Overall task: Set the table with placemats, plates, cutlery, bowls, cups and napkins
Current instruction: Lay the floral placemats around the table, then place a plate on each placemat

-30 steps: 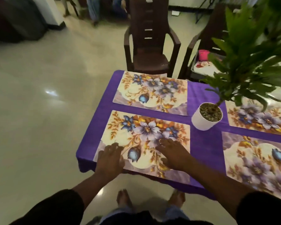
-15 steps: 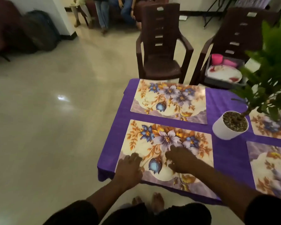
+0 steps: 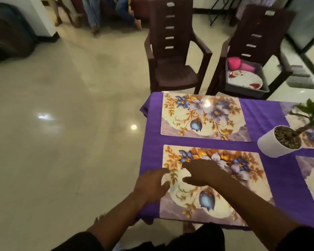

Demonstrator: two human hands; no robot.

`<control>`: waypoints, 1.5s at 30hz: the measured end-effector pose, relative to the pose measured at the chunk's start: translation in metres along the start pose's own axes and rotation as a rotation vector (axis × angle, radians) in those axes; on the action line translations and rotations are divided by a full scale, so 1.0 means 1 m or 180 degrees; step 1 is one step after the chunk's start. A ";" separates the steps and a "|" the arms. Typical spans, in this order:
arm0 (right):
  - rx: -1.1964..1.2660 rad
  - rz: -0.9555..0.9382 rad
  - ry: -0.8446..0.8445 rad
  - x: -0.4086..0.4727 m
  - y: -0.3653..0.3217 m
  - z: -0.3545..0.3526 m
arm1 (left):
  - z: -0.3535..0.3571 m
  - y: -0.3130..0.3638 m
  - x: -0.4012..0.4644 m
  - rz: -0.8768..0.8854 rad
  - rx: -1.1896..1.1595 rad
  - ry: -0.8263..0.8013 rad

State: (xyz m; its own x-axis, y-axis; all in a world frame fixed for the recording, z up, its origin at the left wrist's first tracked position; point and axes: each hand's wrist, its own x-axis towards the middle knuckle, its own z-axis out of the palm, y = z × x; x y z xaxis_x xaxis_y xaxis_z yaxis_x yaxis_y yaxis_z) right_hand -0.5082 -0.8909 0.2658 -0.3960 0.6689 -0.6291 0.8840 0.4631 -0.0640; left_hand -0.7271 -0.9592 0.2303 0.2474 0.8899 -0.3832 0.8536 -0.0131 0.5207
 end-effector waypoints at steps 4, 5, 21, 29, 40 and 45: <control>0.0384 0.0531 0.0384 0.023 -0.049 -0.029 | -0.058 -0.069 -0.006 0.0251 -0.0196 -0.0108; 0.0514 0.0697 0.0393 0.029 -0.068 -0.037 | -0.076 -0.092 -0.010 0.0336 -0.0190 -0.0178; 0.2217 0.1081 0.1336 0.158 -0.263 -0.177 | -0.295 -0.284 0.018 0.0787 -0.0491 -0.0285; 0.2406 0.1196 0.1562 0.241 -0.215 -0.250 | -0.373 -0.294 0.144 0.0961 -0.0372 -0.0125; 0.2454 0.1482 0.1828 0.365 -0.051 -0.405 | -0.482 -0.203 0.402 0.1243 -0.0331 -0.0069; 0.2482 0.2058 0.1875 0.379 0.024 -0.430 | -0.491 -0.146 0.501 0.1629 -0.0620 -0.0367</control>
State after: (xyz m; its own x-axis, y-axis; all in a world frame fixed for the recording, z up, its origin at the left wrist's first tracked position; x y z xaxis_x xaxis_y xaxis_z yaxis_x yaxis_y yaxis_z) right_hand -0.7439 -0.3763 0.3590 0.3097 0.9100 -0.2756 0.7949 -0.4069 -0.4501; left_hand -0.9528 -0.2876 0.3373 0.6658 0.7364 -0.1199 0.5138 -0.3361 0.7893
